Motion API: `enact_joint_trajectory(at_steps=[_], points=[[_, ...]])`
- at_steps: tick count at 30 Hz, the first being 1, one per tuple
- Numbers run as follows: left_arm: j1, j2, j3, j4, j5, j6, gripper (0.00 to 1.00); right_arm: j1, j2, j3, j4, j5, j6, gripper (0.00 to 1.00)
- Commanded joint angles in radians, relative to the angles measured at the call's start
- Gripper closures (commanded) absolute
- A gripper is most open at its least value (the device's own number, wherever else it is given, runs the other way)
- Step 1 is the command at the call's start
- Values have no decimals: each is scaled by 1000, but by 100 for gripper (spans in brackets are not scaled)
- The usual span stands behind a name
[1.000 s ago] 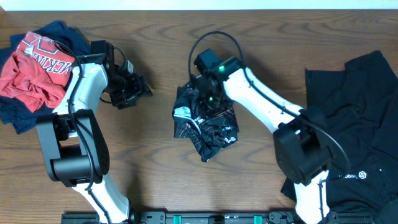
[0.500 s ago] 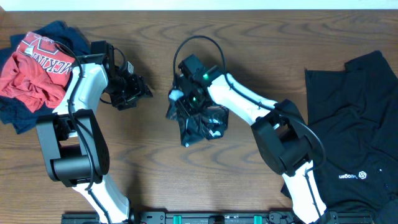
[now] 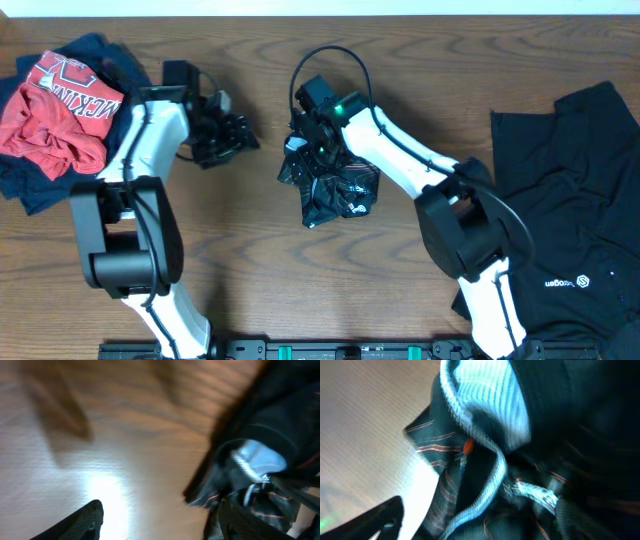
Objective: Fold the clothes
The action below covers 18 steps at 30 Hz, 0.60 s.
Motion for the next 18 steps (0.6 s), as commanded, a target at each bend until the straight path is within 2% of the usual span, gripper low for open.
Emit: enact_joint_trajectory(at_steps=[1, 7, 10, 12, 18], points=[[-33, 16, -3, 13, 39, 18, 23, -3, -145, 119, -68, 48, -61, 1], [-39, 95, -3, 41, 145, 14, 23, -5, -213, 286, -278, 122, -76, 1], [-39, 142, -3, 58, 188, 23, 23, -9, -238, 315, -320, 127, -76, 1], [-39, 175, -3, 82, 269, 68, 23, -14, -261, 327, -342, 130, -76, 1], [-37, 264, -3, 201, 455, 90, 23, -31, -337, 344, -395, 130, -76, 1]])
